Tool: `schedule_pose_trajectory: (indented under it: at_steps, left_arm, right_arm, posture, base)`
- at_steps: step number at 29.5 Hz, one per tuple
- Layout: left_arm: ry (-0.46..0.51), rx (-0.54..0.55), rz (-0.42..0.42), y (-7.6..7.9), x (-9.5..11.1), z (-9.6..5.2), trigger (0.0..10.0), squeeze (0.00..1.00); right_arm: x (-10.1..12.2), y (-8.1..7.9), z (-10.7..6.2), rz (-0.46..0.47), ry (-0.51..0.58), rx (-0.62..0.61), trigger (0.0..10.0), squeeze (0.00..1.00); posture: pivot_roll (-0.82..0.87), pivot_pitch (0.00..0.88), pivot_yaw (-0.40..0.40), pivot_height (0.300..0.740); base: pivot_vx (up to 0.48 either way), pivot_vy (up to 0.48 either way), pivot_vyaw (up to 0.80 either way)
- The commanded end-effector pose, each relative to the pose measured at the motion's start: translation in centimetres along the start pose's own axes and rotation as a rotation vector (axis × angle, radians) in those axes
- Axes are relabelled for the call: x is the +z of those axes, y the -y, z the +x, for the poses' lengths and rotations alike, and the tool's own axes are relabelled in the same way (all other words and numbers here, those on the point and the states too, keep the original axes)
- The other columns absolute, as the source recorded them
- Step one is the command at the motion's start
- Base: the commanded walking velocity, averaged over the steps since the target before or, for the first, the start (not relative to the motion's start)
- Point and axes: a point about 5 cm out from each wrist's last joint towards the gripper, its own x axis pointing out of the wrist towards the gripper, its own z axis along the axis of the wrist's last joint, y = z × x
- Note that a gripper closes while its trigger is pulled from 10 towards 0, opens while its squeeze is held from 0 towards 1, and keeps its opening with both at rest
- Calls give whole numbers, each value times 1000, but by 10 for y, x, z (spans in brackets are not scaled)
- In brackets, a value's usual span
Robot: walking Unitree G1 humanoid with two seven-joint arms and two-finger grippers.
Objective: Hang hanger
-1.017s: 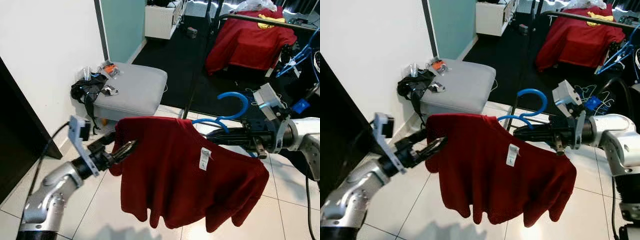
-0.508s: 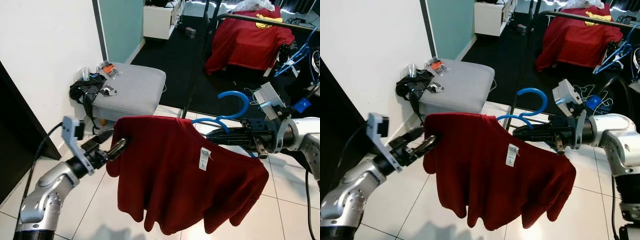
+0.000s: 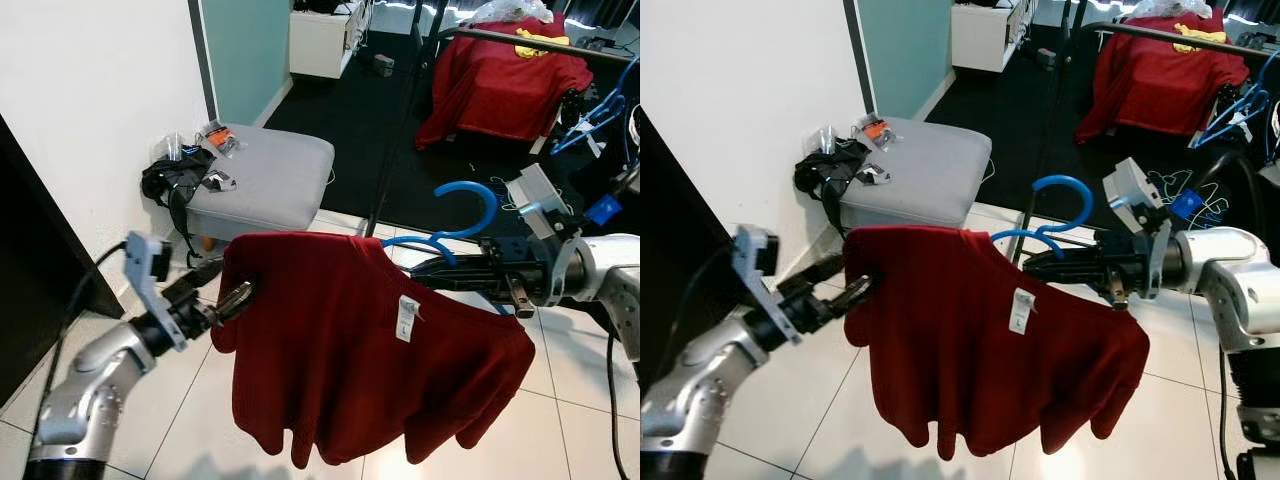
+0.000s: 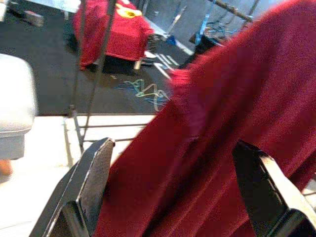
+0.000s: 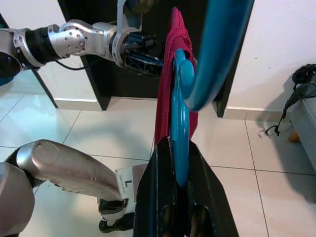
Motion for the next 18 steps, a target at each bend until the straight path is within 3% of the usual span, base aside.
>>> schedule_pose_trajectory:
  at_steps: [1,4,5,6,7,9,10,18]
  left_arm:
    - [15,-45,-9,9,1,5,9843,208]
    - [17,-53,-15,10,1,6,9882,133]
    - [17,-57,-18,12,0,6,9725,35]
    - [15,-59,-18,12,0,6,8588,0]
    - [17,-53,-18,10,0,5,4627,0]
    - [18,-49,-18,10,0,5,4627,0]
    - [28,-36,-20,7,1,5,0,0]
    - [51,-5,-25,2,4,3,0,0]
  right_arm:
    - [6,-2,2,-22,18,24,10000,0]
    - [6,-3,1,-22,17,23,10000,0]
    - [6,-3,2,-21,17,23,10000,0]
    - [6,-3,2,-21,16,24,10000,0]
    - [6,-3,2,-22,16,24,10000,0]
    - [6,-3,2,-22,15,24,10000,0]
    - [6,-2,2,-21,14,22,10000,0]
    - [4,-2,3,-8,5,11,10000,0]
  posture:
    - [-42,104,-2,740]
    - [-42,104,-2,740]
    - [-43,101,-2,740]
    - [-43,101,-2,740]
    - [-43,98,-4,740]
    - [-43,98,-4,740]
    - [-43,98,-4,740]
    - [-40,90,-6,740]
  base:
    - [0,0,0]
    - [0,0,0]
    - [0,0,0]
    - [0,0,0]
    - [0,0,0]
    - [0,0,0]
    - [0,0,0]
    - [0,0,0]
